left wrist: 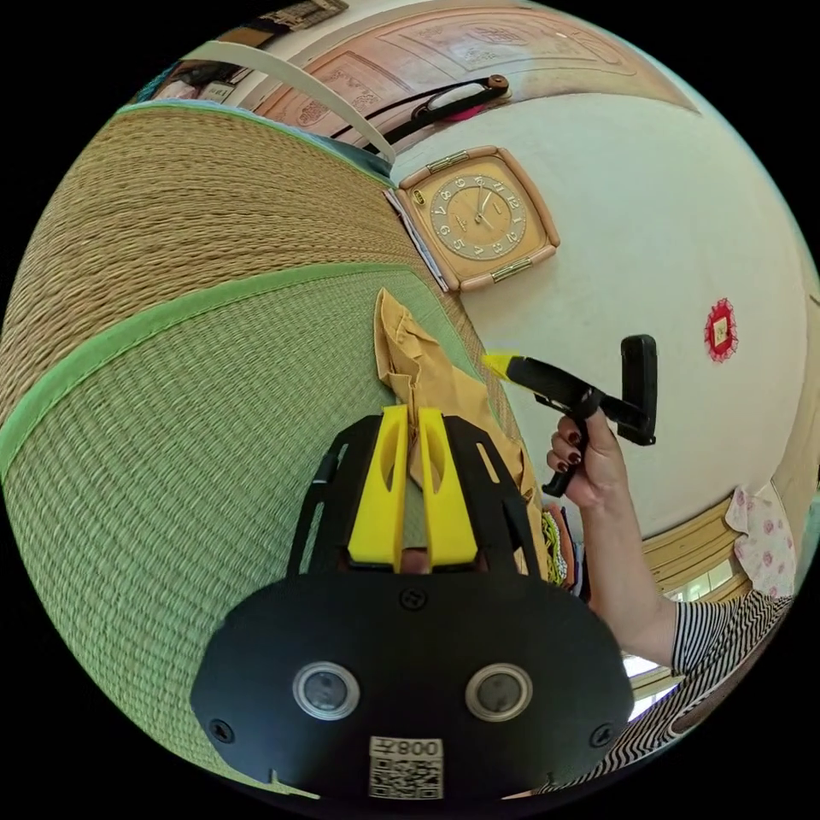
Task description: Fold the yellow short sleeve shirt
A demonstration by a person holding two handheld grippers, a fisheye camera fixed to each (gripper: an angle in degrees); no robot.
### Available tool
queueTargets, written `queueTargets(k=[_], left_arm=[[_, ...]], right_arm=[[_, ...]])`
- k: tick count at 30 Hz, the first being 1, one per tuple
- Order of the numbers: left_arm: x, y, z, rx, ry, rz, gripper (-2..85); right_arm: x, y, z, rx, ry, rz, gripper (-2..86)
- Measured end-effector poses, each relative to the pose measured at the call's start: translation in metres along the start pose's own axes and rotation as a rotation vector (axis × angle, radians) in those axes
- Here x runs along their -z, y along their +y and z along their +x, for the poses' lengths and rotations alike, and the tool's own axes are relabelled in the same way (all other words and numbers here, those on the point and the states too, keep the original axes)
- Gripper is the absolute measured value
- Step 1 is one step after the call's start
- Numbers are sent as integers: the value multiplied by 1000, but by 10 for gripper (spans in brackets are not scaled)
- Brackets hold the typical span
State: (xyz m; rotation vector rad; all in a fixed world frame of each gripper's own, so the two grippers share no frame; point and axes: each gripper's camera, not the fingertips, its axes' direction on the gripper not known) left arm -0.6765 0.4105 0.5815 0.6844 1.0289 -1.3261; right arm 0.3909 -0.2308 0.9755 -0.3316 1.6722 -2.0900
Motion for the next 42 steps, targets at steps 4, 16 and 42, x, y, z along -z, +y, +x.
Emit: queueTargets(k=[4,16,42], left_arm=[[2,-5,2,-25,10,-34,22],[-8,-5,10,-65,26,-98,23],[-73,87,130,-412,92,-154,22]], right_arm=[[-37,-50,-16,22,28,-73,81],[-92,-102,-51,1,147,-140,84],[99,77,99,-287,-213,303,4]])
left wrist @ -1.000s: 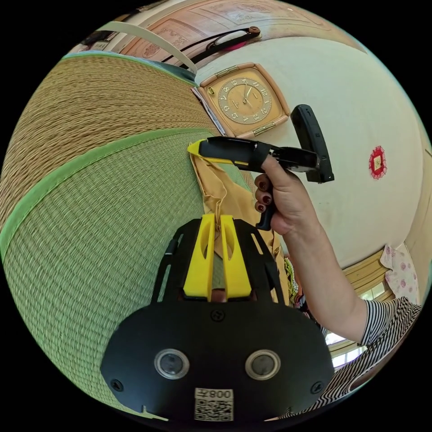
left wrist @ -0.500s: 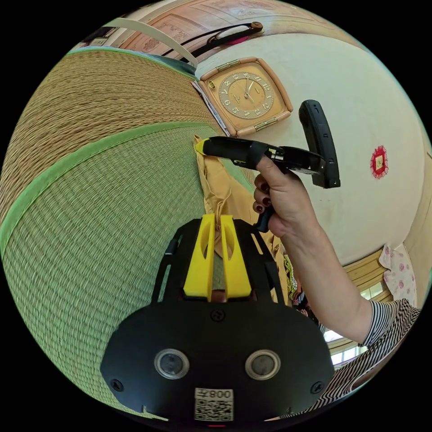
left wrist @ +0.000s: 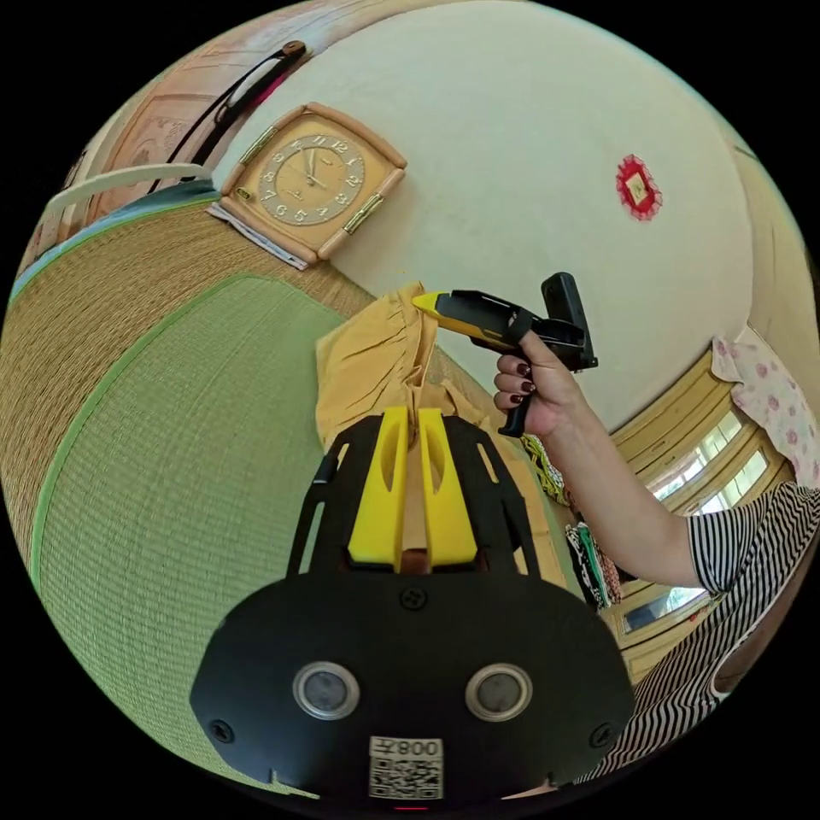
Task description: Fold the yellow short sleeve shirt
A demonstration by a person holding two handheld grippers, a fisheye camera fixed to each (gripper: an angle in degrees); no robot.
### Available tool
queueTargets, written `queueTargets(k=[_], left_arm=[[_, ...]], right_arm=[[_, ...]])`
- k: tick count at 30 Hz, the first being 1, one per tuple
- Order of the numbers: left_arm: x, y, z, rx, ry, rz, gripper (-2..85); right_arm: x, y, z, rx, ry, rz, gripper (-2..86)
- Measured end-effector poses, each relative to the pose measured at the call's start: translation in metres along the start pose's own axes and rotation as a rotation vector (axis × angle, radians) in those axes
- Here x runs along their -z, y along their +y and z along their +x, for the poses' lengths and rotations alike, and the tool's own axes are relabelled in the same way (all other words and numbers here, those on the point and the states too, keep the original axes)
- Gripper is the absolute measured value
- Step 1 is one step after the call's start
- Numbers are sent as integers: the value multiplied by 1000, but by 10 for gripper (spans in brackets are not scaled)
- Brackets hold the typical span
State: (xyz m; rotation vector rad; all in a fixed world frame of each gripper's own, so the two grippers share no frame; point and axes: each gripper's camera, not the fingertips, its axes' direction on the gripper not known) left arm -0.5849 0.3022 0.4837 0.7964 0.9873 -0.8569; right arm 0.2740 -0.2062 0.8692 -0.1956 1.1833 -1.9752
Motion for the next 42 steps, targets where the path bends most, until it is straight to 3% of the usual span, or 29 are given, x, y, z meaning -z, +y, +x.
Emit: queueTargets(k=[9,21,35,42], left_arm=[[-114,44,78,-148,43,-202,23],[-222,97,119,-229,-42,-404,24],[-290,138,128,-241,-59,-538,63],[-281,143,124,-226,-1,-456,67]], right_arm=[[92,99,94,-183,19,61,4],[110,176,168,-309,33,3,4],[138,223,189,-388,68,-27,5],[138,230,136,-216,183,-28,2]])
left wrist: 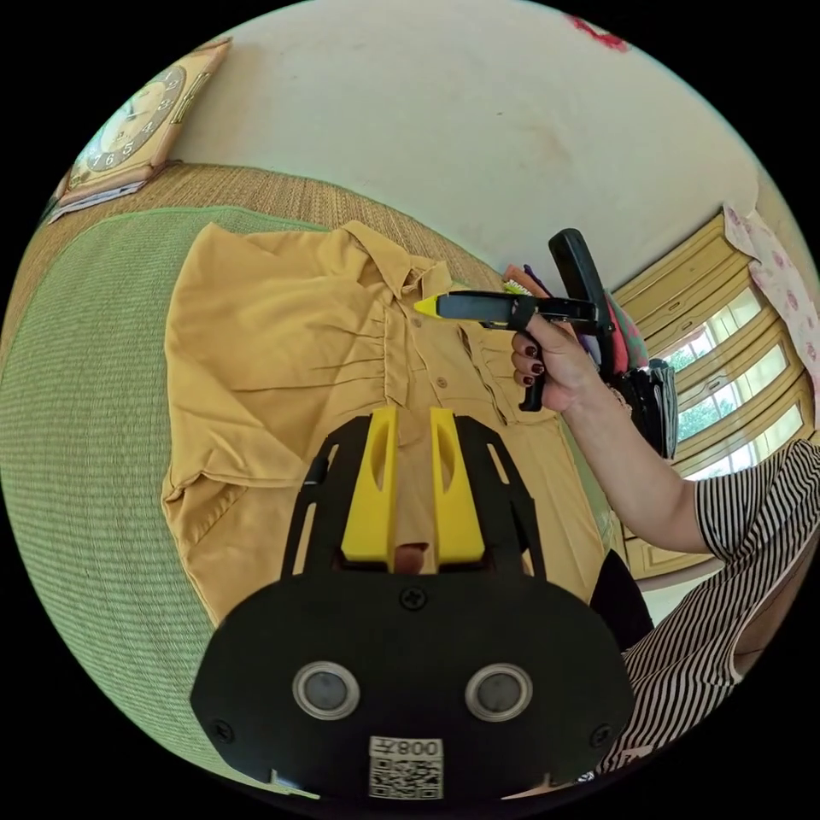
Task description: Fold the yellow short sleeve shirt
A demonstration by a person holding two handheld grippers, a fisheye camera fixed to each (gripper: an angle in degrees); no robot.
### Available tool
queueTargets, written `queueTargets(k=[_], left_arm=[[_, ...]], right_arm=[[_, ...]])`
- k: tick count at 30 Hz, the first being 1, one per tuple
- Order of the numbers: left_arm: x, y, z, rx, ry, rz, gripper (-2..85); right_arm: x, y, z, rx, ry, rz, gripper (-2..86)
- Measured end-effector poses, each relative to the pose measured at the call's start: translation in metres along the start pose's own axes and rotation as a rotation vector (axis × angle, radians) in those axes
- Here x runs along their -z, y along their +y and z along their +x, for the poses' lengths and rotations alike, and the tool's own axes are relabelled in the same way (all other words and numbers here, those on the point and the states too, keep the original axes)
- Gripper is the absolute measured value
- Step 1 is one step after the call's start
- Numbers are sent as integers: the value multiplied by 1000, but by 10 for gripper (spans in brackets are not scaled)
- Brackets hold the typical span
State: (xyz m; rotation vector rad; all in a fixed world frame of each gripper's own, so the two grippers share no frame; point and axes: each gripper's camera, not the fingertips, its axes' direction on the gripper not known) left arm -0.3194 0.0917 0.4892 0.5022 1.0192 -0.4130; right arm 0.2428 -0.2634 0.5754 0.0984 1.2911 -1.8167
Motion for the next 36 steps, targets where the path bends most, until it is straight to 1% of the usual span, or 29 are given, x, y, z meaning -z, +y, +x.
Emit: queueTargets(k=[2,3,6,8,10,11,12,17,20,22,24,26,28,30,36], left_arm=[[-13,0,-4,4,-22,-63,65],[-14,1,-5,7,-22,-65,64],[-3,8,-14,42,-70,23,53],[-1,15,-30,109,-132,35,36],[-12,20,-45,152,-177,-30,23],[-10,25,-52,164,-124,11,16],[-10,26,-55,184,-109,10,14],[-3,39,-50,149,-173,39,5],[-9,47,-57,162,-143,-18,4],[-4,54,-56,146,-119,22,4],[-1,60,-53,132,-120,40,4],[-6,65,-55,123,-131,8,4],[-11,69,-59,130,-143,-23,3],[-11,76,-62,131,-134,-16,3],[-3,95,-67,129,-157,-38,3]], right_arm=[[-13,1,-15,56,64,-45,1],[-23,2,-22,86,94,-87,1],[-38,11,-35,153,188,-130,1],[-38,20,-38,173,199,-106,1],[-36,28,-38,175,194,-90,1],[-36,34,-37,169,187,-80,1],[-35,39,-37,172,185,-76,1],[-27,53,-38,160,173,-94,1],[-3,74,-36,129,212,-38,1],[21,96,-28,94,224,16,1],[49,129,-10,12,296,54,1],[61,155,7,-65,353,41,1],[65,178,24,-131,353,26,1],[62,200,40,-180,333,3,1],[57,219,52,-180,336,-1,1]])
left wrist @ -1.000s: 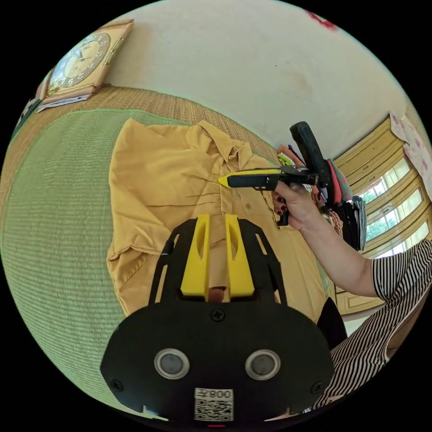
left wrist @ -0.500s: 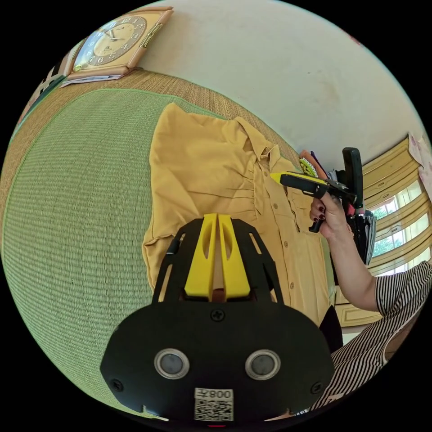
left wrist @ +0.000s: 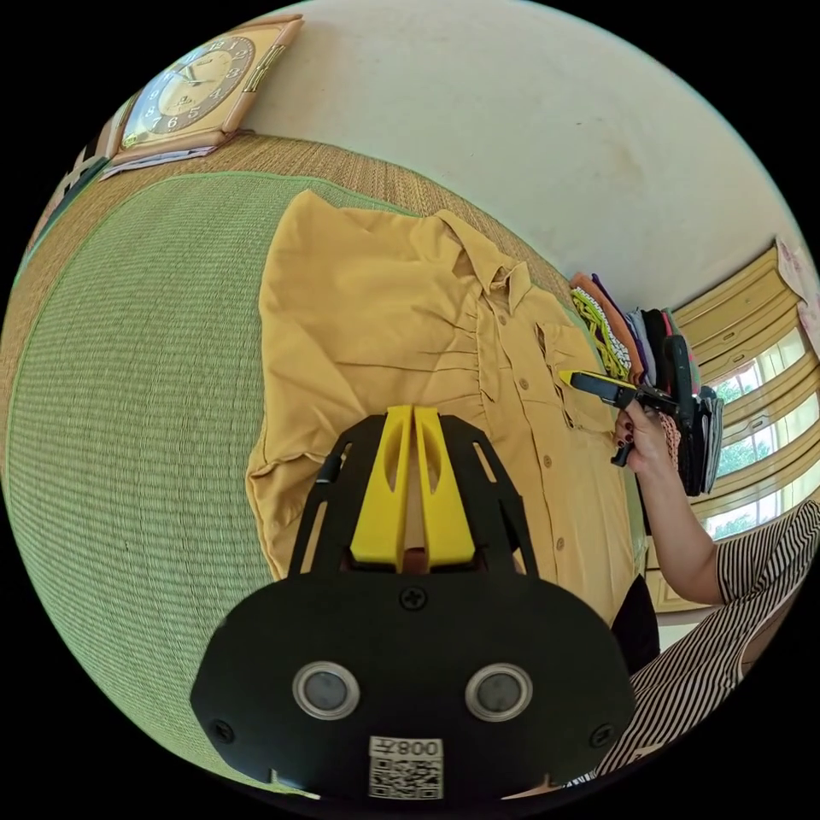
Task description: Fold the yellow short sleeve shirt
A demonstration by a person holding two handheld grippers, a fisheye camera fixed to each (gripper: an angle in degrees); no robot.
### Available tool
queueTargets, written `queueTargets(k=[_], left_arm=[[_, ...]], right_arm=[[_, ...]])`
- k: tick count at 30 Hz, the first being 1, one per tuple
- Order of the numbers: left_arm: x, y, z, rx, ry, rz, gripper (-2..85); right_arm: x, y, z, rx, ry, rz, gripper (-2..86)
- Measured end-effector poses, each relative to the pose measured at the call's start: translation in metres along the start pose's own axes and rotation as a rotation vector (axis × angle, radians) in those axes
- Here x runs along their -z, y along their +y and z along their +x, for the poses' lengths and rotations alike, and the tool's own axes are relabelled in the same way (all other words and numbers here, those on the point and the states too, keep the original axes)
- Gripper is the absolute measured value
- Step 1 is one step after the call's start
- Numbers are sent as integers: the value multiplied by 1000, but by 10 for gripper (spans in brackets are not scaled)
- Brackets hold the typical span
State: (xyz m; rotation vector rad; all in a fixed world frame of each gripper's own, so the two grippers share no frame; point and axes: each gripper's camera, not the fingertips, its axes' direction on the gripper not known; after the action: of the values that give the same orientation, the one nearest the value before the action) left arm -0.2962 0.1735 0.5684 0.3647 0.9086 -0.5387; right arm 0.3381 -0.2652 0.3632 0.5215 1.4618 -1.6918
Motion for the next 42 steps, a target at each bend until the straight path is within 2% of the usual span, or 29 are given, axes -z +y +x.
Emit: queueTargets(k=[4,10,15,19,30,35,42], left_arm=[[7,15,-7,7,-10,-7,3],[43,56,-11,-7,72,41,3],[85,118,-25,70,172,57,4],[123,189,-43,208,238,56,6],[199,332,-68,407,221,81,52],[198,375,-84,458,152,6,77],[187,385,-97,459,104,-62,91]], right_arm=[[1,13,14,-15,-36,4,1],[29,64,38,-61,-111,57,1],[69,153,69,-125,-203,54,2],[94,229,94,-226,-313,37,3],[135,440,147,-440,-413,7,32],[128,499,162,-497,-446,-23,57],[123,544,171,-534,-466,-9,62]])
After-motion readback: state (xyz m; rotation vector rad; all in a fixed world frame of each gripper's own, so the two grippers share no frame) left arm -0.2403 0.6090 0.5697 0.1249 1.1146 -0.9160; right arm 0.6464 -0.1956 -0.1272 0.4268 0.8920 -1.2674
